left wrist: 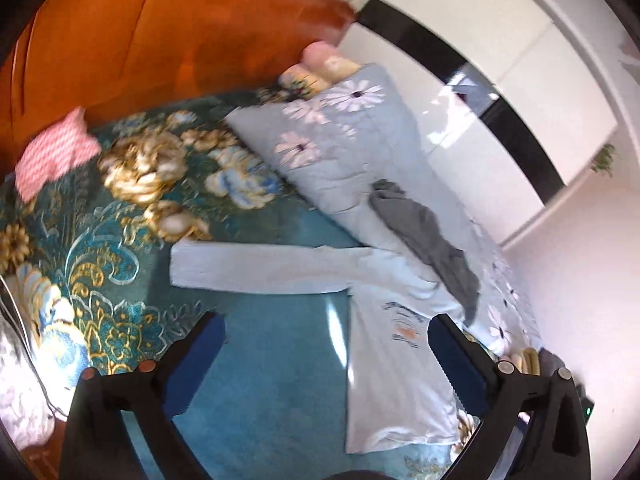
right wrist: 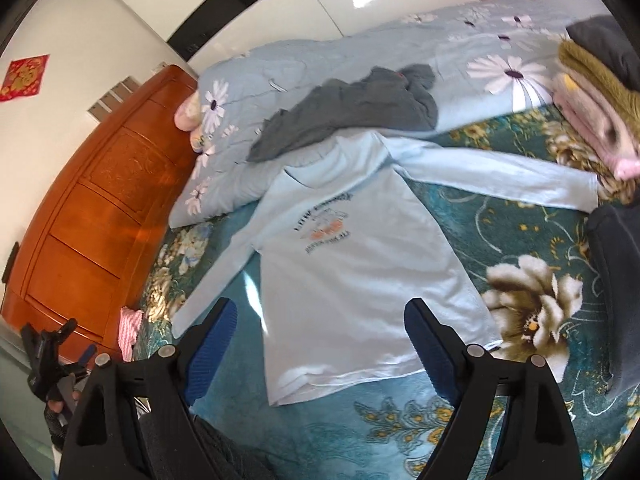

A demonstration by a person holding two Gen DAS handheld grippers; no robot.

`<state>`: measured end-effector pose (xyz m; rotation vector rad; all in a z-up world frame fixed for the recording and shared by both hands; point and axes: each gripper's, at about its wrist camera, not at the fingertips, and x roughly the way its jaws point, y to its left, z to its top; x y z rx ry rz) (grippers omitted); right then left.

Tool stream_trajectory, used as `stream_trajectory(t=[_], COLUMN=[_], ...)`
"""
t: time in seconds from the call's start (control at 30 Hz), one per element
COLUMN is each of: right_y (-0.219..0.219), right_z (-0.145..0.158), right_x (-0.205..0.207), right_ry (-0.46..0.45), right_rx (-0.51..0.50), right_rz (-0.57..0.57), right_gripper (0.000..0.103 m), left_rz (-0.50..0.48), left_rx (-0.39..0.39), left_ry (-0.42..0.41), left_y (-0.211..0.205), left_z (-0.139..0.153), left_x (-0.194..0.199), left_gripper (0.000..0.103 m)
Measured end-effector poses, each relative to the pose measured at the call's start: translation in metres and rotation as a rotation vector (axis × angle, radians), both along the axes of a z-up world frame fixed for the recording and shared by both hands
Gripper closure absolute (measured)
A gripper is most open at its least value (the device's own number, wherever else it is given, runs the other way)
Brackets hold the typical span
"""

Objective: Fold clothes

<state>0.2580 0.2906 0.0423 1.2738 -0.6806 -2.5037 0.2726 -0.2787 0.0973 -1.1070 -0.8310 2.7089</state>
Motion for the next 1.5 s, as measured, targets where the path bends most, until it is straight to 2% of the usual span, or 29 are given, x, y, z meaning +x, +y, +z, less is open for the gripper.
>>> stream_trajectory(t=[0.07, 0.2, 0.3, 0.4, 0.47, 0.53, 0.57, 0.67, 0.73, 0.83, 0.87, 0.93, 1.0, 1.07, 1.1, 1.17, 1.2, 1.23, 1.33, 1.43, 1.5], right_y=[-0.004, -0.007, -0.006, 0.001, 0.008, 0.018, 0.026, 0.048, 0.056, 0.058, 0.061, 0.076, 0.091, 0.108, 0.117, 0.124, 0.126, 0.127, 0.13, 0.132, 0.13], right_z=[0.011, 0.042, 0.069, 0.095, 0.105, 0.101, 0.089, 0.051, 0.025, -0.015, -0.029, -0.064, -0.095, -0.123, -0.137, -0.157, -0.166, -0.172, -0.185, -0.191, -0.191], right_x=[0.002, 0.006, 0.01, 0.027, 0.045, 0.048, 0.04, 0.018, 0.012, -0.002, -0.004, -0.011, -0.014, -0.012, -0.011, -0.012, -0.013, -0.015, -0.02, -0.026, -0.03], right_ry=[0.03, 0.117, 0.212, 0.36, 0.499, 0.515, 0.448, 0.269, 0.21, 0.077, 0.037, -0.065, -0.154, -0.223, -0.257, -0.305, -0.331, -0.348, -0.364, -0.369, -0.367], right_rx=[0.002, -0.01, 0.036, 0.084, 0.108, 0.093, 0.068, -0.002, 0.037, 0.144, 0.143, 0.087, 0.009, -0.074, -0.115, -0.133, -0.128, -0.129, -0.167, -0.207, -0.212], right_rz=[-0.005, -0.006, -0.004, -0.038, -0.066, -0.094, -0.101, -0.119, -0.118, -0.063, -0.048, -0.04, -0.06, -0.109, -0.133, -0.156, -0.156, -0.154, -0.159, -0.164, -0.15], right_gripper=[0.006, 0.006, 0.006, 0.006, 0.006, 0.005, 0.005, 0.006, 0.006, 0.006, 0.006, 0.006, 0.006, 0.01, 0.015, 0.02, 0.024, 0.024, 0.029, 0.03, 0.03], left_rz=[-0.015, -0.015, -0.045, -0.103, -0.147, -0.201, -0.216, -0.242, -0.242, -0.202, -0.185, -0.158, -0.14, -0.122, -0.099, -0.046, -0.026, -0.013, 0.021, 0.041, 0.052], left_rx=[-0.032, -0.126, -0.185, -0.24, -0.26, -0.275, -0.276, -0.229, -0.167, -0.05, -0.012, 0.008, -0.034, -0.048, -0.031, 0.061, 0.129, 0.16, 0.139, 0.21, 0.208], left_ry=[0.052, 0.171, 0.249, 0.314, 0.336, 0.332, 0.318, 0.238, 0.157, -0.047, -0.123, -0.246, -0.389, -0.507, -0.568, -0.668, -0.686, -0.686, -0.735, -0.763, -0.763], left_y=[0.009, 0.029, 0.049, 0.077, 0.097, 0.123, 0.136, 0.17, 0.188, 0.208, 0.214, 0.222, 0.228, 0.228, 0.226, 0.22, 0.216, 0.214, 0.209, 0.205, 0.202], left_z=[0.019, 0.058, 0.083, 0.102, 0.108, 0.107, 0.103, 0.082, 0.061, 0.003, -0.023, -0.074, -0.126, -0.167, -0.185, -0.21, -0.217, -0.222, -0.238, -0.252, -0.256], left_x=[0.01, 0.03, 0.04, 0.045, 0.042, 0.035, 0.028, 0.003, -0.013, -0.031, -0.035, -0.035, -0.035, -0.033, -0.031, -0.031, -0.032, -0.032, -0.033, -0.03, -0.027], left_gripper=[0.0, 0.0, 0.0, 0.0, 0.0, 0.0, 0.0, 0.0, 0.0, 0.0, 0.0, 0.0, 0.0, 0.0, 0.0, 0.001, 0.001, 0.001, 0.002, 0.012, 0.014])
